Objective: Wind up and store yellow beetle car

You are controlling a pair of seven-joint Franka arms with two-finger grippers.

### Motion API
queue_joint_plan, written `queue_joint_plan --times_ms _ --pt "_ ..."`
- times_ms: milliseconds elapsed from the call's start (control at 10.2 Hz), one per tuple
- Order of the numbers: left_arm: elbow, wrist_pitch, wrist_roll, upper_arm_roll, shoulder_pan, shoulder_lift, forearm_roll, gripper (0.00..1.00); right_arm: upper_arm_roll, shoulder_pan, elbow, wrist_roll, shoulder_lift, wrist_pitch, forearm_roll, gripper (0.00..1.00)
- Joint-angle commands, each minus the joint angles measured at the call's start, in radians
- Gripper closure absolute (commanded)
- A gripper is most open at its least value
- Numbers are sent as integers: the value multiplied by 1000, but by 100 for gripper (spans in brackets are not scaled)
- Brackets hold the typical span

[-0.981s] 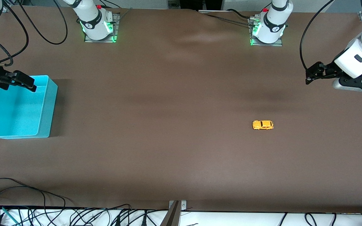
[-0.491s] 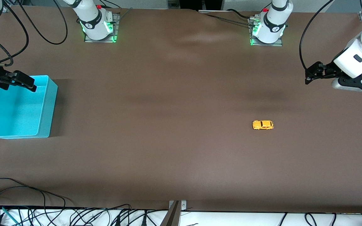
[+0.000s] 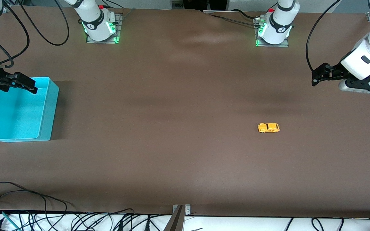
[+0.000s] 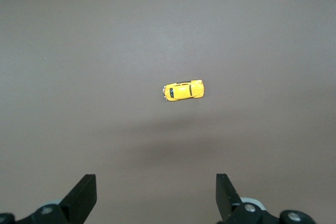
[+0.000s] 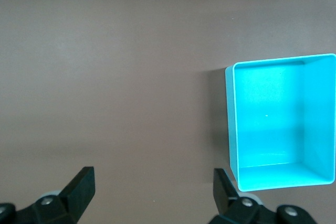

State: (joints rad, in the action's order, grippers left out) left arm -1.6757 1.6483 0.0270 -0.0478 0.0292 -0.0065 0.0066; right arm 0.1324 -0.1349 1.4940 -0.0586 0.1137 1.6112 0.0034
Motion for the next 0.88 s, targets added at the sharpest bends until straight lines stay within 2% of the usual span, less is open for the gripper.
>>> queue_joint_plan --times_ms 0,785 --pt "27 -25 21 -9 -14 5 -28 0 1 -2 3 3 -6 -8 -11 0" --pt "27 -25 25 -9 -15 10 -46 0 -1 -2 3 2 -6 -8 -11 0"
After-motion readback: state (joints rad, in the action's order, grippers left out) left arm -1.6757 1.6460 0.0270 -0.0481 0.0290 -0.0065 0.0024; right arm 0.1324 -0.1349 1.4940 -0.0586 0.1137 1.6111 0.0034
